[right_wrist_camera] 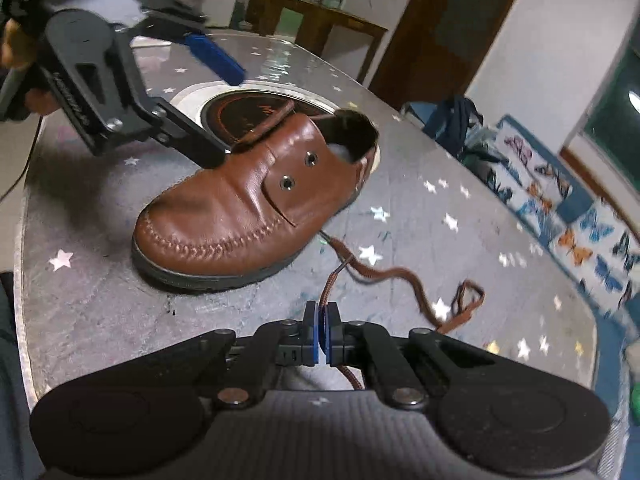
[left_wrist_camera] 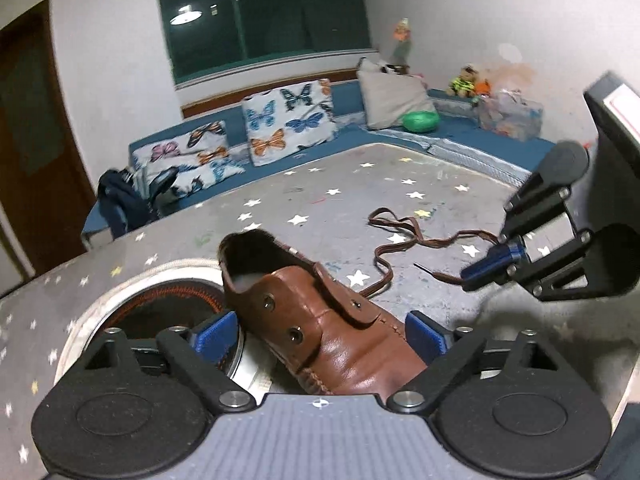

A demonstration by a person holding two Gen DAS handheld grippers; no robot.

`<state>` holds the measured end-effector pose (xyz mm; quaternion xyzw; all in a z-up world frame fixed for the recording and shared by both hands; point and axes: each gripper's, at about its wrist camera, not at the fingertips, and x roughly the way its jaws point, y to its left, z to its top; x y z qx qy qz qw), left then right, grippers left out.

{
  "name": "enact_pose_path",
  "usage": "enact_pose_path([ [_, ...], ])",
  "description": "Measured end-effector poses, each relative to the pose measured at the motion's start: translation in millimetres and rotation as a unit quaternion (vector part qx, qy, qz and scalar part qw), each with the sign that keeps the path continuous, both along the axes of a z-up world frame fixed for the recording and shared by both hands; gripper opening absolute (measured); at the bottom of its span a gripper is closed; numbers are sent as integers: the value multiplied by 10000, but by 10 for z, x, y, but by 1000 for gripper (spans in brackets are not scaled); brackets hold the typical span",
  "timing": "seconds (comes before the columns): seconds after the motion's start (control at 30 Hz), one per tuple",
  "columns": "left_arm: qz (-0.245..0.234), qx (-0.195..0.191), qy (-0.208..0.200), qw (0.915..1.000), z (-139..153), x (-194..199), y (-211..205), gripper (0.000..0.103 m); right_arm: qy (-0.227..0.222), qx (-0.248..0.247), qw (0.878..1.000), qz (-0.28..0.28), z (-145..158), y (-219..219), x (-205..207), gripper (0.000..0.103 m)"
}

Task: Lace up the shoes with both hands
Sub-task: 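Grasp the shoe's eyelet flap with the left gripper while right carries lace toward it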

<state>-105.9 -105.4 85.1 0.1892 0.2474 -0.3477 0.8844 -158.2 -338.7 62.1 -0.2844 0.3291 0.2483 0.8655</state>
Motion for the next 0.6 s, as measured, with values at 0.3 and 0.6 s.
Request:
enact_pose_path([
  [0.3, -704, 473, -207, 9962, -27, -60, -132, 41, -318, -337, 9985, 287, 48, 124, -12, 2],
  [0.6, -1243, 1242, -335, 9839, -103, 105, -319, 25, -762, -1084, 9858, 1031, -1, 346, -135, 2],
])
